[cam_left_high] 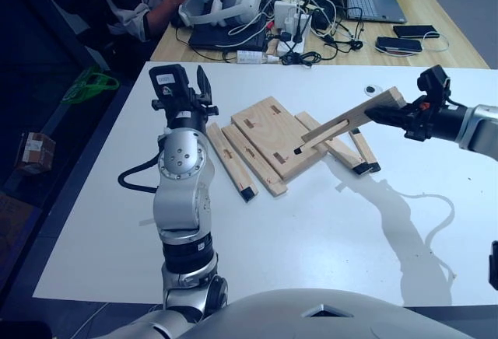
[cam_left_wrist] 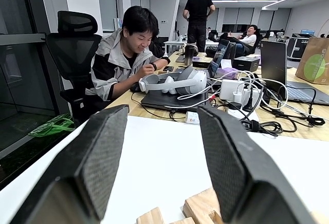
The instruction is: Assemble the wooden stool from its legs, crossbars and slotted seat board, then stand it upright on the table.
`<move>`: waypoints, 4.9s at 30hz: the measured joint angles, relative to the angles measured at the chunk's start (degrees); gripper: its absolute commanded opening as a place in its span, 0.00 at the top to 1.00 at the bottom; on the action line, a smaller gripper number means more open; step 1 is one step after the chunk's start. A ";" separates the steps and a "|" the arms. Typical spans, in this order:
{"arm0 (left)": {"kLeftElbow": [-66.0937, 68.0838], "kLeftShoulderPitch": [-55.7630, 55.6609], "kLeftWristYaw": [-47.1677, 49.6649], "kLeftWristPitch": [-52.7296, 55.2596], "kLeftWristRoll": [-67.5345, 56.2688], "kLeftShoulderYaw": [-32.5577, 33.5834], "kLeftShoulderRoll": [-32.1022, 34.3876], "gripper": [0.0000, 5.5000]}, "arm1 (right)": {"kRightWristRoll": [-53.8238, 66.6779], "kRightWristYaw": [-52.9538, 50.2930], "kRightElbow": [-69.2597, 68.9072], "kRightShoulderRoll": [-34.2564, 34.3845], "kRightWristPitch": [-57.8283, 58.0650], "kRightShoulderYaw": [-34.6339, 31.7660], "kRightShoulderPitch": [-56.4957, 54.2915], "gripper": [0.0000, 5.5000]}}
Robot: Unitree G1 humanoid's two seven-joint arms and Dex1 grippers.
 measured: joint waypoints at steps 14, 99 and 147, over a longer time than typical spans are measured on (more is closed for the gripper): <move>1.39 0.93 2.31 -2.80 0.64 -0.65 -2.73 0.55 | -14.11 13.04 21.07 0.21 -3.22 19.15 -22.68 0.82; 60.57 -30.68 -59.91 -3.92 5.57 -26.54 29.76 0.55 | -48.13 38.68 68.07 23.01 -25.02 16.44 -49.28 0.82; 28.71 -31.24 -37.70 16.48 -1.19 -14.23 21.87 0.55 | -14.15 -1.06 14.73 34.40 -11.91 -6.68 -20.95 0.82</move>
